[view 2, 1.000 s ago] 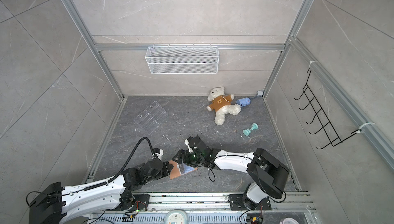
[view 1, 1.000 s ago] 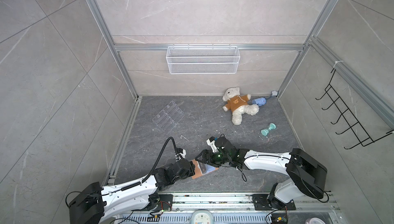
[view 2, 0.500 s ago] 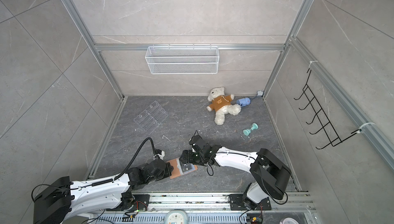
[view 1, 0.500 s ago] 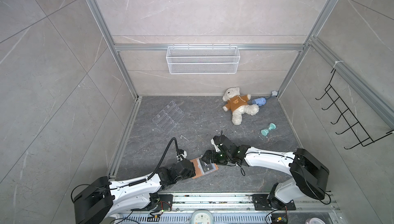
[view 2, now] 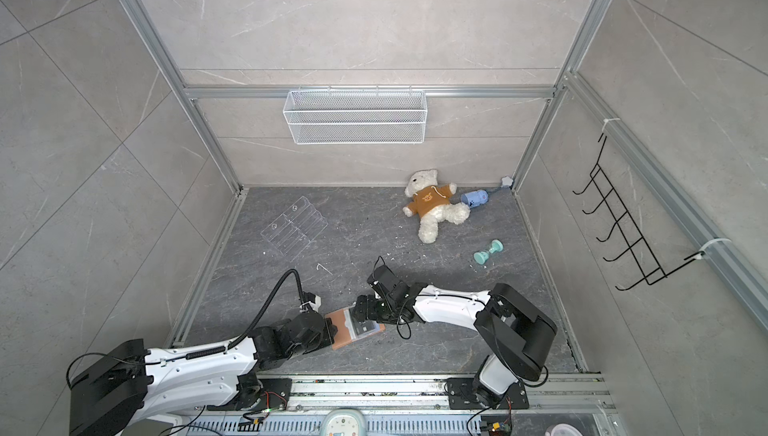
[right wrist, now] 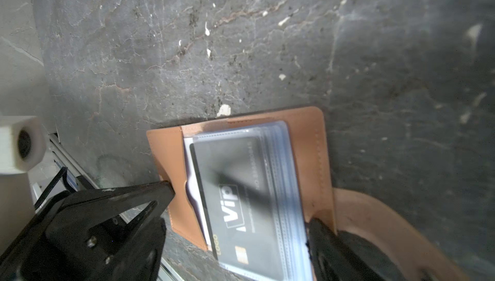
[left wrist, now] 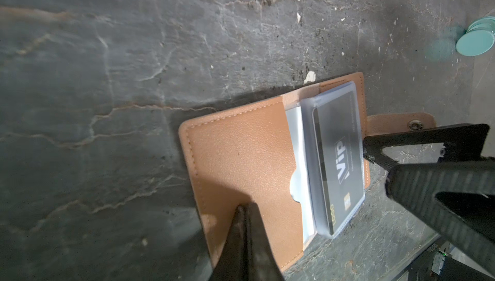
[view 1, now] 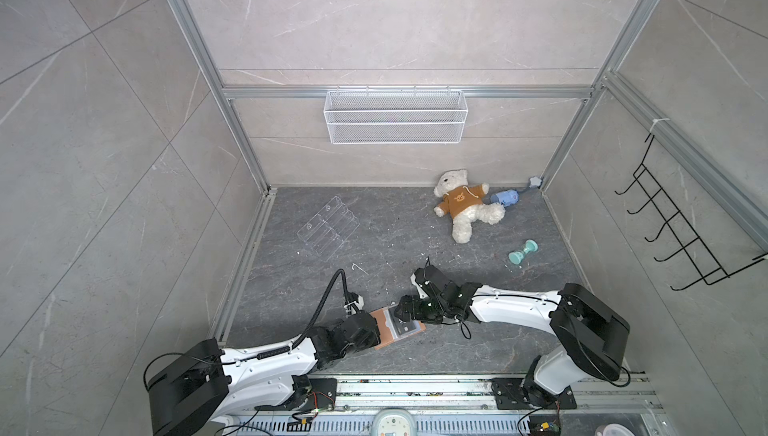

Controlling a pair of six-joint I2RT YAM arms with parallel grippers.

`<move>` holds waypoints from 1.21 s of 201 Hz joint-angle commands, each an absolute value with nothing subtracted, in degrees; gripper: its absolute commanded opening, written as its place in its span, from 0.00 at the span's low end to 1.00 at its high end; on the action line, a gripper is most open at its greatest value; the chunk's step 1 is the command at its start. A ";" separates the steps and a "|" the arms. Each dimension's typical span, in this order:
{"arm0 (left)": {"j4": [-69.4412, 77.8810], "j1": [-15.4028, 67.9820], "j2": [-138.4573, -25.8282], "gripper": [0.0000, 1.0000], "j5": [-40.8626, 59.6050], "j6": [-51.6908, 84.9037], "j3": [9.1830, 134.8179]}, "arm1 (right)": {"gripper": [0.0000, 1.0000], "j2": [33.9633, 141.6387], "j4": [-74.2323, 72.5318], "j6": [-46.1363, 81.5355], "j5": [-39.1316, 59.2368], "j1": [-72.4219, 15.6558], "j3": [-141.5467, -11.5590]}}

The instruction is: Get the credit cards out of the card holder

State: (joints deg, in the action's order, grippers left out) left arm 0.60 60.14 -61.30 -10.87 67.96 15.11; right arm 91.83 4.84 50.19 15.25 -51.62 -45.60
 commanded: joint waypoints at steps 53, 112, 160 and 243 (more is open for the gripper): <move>-2.30 64.41 -66.67 0.00 -10.96 71.50 14.16 | 0.84 93.46 -5.58 55.45 22.81 -52.07 -43.14; -4.25 64.69 -62.34 0.00 -12.45 71.45 13.45 | 0.84 97.05 -20.65 62.24 30.12 -51.42 -42.39; -6.65 64.69 -56.25 0.00 -14.85 70.20 14.08 | 0.83 96.79 -24.08 65.63 31.20 -52.84 -45.17; -16.00 64.69 -43.87 0.00 -19.09 68.95 16.36 | 0.83 101.60 -21.28 65.74 28.67 -57.57 -49.84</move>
State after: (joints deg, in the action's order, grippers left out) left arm -10.31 64.42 -49.01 -15.97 69.87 14.33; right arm 100.36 -22.74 65.43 30.06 -56.77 -48.14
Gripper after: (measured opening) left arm 0.044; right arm 0.831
